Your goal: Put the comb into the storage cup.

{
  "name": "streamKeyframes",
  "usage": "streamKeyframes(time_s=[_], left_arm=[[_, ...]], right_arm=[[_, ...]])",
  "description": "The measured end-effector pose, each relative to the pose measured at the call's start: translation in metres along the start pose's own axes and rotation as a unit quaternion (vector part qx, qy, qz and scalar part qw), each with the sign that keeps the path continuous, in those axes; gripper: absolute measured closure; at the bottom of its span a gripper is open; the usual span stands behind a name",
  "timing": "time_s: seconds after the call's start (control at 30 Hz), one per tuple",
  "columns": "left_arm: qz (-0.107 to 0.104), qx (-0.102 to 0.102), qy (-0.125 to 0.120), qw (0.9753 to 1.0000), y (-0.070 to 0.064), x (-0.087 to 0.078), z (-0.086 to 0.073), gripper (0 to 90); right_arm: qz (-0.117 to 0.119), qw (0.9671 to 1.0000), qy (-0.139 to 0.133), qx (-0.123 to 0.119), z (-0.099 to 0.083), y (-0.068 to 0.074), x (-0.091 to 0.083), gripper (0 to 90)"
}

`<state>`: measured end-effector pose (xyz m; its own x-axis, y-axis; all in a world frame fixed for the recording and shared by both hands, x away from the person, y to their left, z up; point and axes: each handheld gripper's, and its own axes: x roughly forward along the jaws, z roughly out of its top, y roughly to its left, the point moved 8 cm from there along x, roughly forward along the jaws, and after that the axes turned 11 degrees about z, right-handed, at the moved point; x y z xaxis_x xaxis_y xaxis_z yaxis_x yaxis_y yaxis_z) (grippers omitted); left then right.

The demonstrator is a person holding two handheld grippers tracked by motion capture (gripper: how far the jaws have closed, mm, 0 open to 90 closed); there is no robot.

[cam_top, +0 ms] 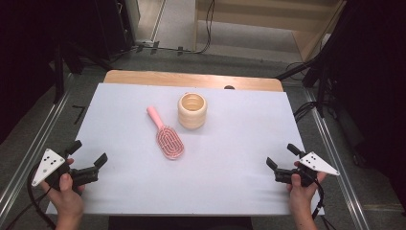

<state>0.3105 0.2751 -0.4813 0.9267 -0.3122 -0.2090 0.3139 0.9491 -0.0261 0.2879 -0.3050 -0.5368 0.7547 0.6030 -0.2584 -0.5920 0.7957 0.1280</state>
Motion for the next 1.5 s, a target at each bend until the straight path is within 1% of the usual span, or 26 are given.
streamKeyframes(time_s=[0.03, 0.1, 0.13, 0.27, 0.33, 0.43, 0.57, 0.63, 0.83, 0.93, 1.03, 1.23, 1.37, 1.4, 1.5], left_arm=[[-0.001, -0.001, -0.003, 1.0, 0.0, 0.0, 0.003, 0.0], [-0.009, 0.0, -0.003, 1.0, -0.001, 0.002, 0.009, 0.0], [-0.006, 0.002, 0.001, 1.0, 0.0, 0.004, 0.012, 0.0], [-0.004, 0.0, 0.006, 1.0, 0.0, 0.01, 0.023, 0.0], [-0.005, -0.002, 0.005, 1.0, -0.002, 0.013, 0.028, 0.0], [-0.006, 0.005, 0.005, 1.0, -0.005, 0.018, 0.035, 0.0], [-0.006, 0.019, 0.008, 0.9998, -0.01, 0.025, 0.041, 0.0], [-0.011, 0.021, 0.008, 0.9997, -0.013, 0.028, 0.045, 0.0], [-0.022, 0.031, 0.009, 0.9992, -0.021, 0.04, 0.055, 0.0], [-0.026, 0.032, 0.01, 0.9991, -0.025, 0.047, 0.061, 0.0], [-0.031, 0.033, 0.014, 0.9989, -0.03, 0.056, 0.064, 0.0], [-0.043, 0.049, 0.028, 0.9975, -0.043, 0.074, 0.067, 0.0], [-0.049, 0.046, 0.036, 0.9971, -0.051, 0.085, 0.069, 0.0], [-0.049, 0.048, 0.037, 0.997, -0.053, 0.088, 0.07, 0.0], [-0.049, 0.049, 0.037, 0.9969, -0.056, 0.094, 0.072, 0.0]], right_arm=[[0.0, 1.0, 0.001, -0.001, 0.0, 0.0, 0.0, 0.0], [-0.001, 1.0, 0.003, -0.003, 0.0, 0.0, 0.0, 0.0], [-0.001, 1.0, 0.004, -0.003, 0.0, 0.0, 0.001, 0.0], [0.004, 1.0, 0.003, -0.007, 0.0, 0.001, 0.002, 0.0], [0.004, 1.0, 0.003, -0.004, 0.0, 0.001, 0.002, 0.0], [0.005, 1.0, 0.002, 0.0, 0.0, 0.0, 0.002, 0.0], [0.006, 1.0, 0.003, -0.003, 0.0, 0.0, 0.003, 0.0], [0.004, 0.9999, 0.009, -0.001, -0.001, 0.0, 0.003, 0.0], [0.003, 1.0, 0.005, 0.002, 0.0, 0.0, 0.003, 0.0], [0.004, 1.0, 0.004, 0.004, 0.0, -0.001, 0.003, 0.0], [0.005, 1.0, 0.004, 0.004, 0.0, -0.001, 0.003, 0.0], [0.008, 0.9999, 0.0, 0.007, 0.0, -0.001, 0.002, 0.0], [0.01, 0.9999, 0.002, 0.006, 0.0, 0.0, 0.003, 0.0], [0.01, 0.9999, 0.002, 0.003, 0.0, 0.0, 0.003, 0.0], [0.012, 0.9999, 0.004, 0.003, 0.0, 0.001, 0.003, 0.0]])
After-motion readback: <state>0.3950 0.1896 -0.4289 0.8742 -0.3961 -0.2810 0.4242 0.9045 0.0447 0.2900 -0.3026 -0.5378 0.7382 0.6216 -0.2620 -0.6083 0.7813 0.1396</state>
